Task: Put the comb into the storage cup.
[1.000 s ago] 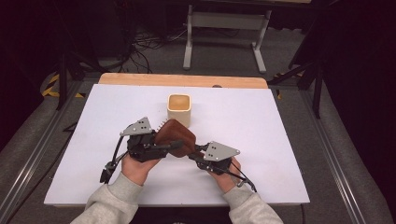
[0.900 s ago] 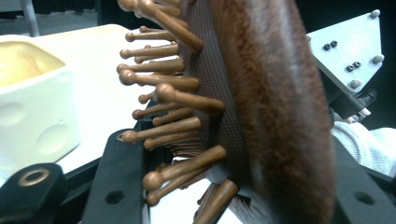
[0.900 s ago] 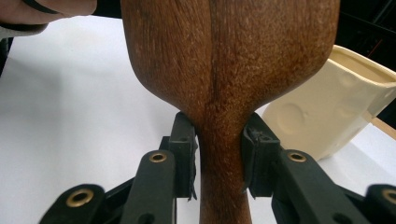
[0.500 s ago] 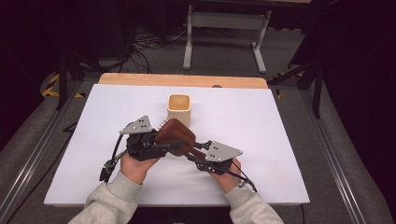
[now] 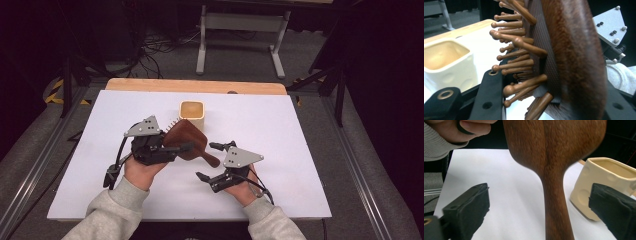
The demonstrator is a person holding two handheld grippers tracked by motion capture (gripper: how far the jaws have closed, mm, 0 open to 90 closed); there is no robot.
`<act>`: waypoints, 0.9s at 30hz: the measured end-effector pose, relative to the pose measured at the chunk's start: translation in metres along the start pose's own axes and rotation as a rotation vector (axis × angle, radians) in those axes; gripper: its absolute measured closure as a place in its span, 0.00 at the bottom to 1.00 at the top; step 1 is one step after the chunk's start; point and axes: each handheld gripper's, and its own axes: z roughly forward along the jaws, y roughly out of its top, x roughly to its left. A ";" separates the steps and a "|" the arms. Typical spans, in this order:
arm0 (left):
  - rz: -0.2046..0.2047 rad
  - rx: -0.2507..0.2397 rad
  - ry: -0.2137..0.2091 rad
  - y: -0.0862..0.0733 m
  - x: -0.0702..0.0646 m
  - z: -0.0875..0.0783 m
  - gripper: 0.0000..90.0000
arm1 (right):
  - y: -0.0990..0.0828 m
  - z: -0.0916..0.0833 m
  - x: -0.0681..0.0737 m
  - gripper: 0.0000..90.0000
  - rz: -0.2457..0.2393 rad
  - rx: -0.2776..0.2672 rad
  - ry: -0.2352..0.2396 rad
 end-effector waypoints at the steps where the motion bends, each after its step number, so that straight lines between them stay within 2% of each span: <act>1: 0.004 0.003 0.002 0.002 0.000 -0.001 0.63 | 0.000 -0.001 -0.001 0.02 0.005 -0.001 -0.004; 4: 0.017 0.004 0.014 0.008 0.003 -0.004 0.63 | 0.000 -0.006 -0.005 0.00 0.027 -0.002 -0.002; 13: 0.042 0.001 0.051 0.027 0.008 -0.012 0.63 | 0.001 -0.017 -0.011 0.00 0.052 -0.014 -0.017; 18: 0.056 -0.002 0.067 0.037 0.009 -0.015 0.63 | -0.002 -0.024 -0.015 0.00 0.062 0.000 -0.040; 27: 0.082 -0.011 0.111 0.053 0.013 -0.023 0.63 | -0.003 -0.039 -0.022 0.00 0.076 -0.027 -0.079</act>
